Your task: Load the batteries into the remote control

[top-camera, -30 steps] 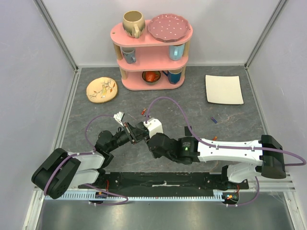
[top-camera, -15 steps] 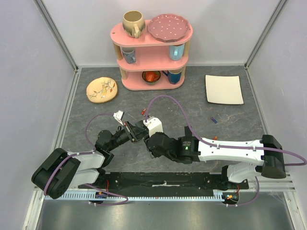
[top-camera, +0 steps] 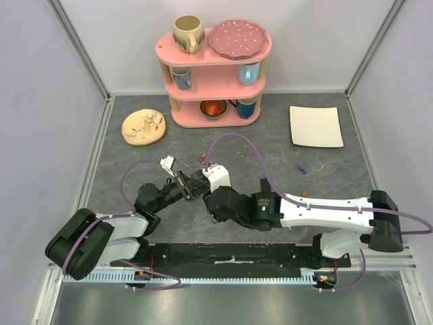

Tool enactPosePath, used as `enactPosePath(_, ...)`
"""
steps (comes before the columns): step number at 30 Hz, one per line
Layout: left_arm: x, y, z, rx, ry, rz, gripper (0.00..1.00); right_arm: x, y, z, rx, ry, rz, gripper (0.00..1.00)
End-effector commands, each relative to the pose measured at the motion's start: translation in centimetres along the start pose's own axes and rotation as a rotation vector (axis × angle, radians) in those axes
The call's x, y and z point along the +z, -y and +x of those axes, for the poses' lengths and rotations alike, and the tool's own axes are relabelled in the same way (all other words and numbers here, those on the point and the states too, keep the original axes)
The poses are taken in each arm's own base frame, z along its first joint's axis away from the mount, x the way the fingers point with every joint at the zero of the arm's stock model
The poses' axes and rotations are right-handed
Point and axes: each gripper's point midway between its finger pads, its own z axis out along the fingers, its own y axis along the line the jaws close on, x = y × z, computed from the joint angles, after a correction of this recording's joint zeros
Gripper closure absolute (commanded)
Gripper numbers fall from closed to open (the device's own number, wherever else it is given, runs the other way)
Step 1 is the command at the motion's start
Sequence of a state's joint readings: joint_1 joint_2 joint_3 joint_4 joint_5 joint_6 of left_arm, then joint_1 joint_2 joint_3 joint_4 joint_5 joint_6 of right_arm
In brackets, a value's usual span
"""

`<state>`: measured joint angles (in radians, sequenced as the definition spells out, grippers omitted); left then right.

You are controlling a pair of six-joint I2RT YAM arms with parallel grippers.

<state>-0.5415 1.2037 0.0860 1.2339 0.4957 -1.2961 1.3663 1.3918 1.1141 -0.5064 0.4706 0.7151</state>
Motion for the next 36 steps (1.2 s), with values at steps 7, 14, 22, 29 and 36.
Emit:
enactPosePath(7,0.7,1.7,-1.0,0.074,0.025,0.065,0.98,-1.6,2.0,-0.8,-0.022,0.000,0.090,0.46)
enactPosePath(14,0.8,1.4,-0.9,0.076,0.021,0.062,0.98,-3.8,1.6,-3.2,-0.005,0.047,0.044,0.45)
enactPosePath(22,0.7,1.9,-0.9,0.074,0.022,0.085,0.98,-5.1,2.7,-4.8,0.098,0.110,0.005,0.40)
enactPosePath(29,0.5,4.3,-1.3,0.086,0.037,0.187,0.98,-4.0,2.3,-5.3,0.356,0.144,-0.255,0.29)
enactPosePath(36,0.5,5.4,-1.6,0.095,0.047,0.230,0.98,-4.1,2.6,-5.4,0.521,0.177,-0.395,0.16)
